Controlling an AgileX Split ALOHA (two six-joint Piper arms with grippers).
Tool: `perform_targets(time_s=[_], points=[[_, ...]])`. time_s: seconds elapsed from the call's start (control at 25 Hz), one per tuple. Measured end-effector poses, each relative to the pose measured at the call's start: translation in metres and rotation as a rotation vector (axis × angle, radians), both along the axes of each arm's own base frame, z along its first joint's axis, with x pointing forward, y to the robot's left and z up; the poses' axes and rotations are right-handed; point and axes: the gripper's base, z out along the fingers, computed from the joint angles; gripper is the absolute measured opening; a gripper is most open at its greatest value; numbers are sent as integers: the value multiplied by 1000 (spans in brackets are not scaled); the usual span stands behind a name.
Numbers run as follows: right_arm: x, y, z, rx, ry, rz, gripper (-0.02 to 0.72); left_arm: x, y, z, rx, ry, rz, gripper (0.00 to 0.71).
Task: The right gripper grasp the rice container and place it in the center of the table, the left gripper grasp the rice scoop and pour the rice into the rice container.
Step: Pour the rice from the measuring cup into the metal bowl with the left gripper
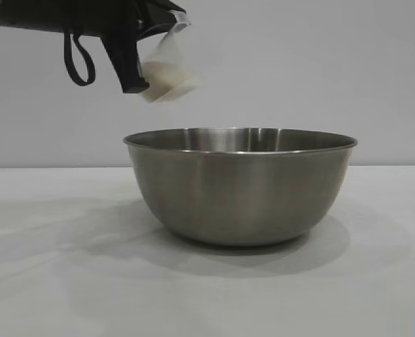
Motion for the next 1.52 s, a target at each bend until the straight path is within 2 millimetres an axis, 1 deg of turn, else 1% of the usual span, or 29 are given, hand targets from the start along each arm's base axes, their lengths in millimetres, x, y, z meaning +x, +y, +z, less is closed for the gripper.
perform_targets(time_s=[0.2, 0.64, 0.84, 1.32, 1.52], points=[[0, 0, 0, 0, 0, 0, 295, -2, -7, -3, 151, -67, -71, 0], [0, 0, 0, 0, 0, 0, 295, -4, -16, -1, 342, -230, -184, 0], [0, 0, 0, 0, 0, 0, 295, -4, -19, 1, 407, -301, -229, 0], [0, 0, 0, 0, 0, 0, 295, -8, -23, -2, 542, -404, -304, 0], [0, 0, 0, 0, 0, 0, 295, -13, -23, 6, 577, -456, -337, 0]])
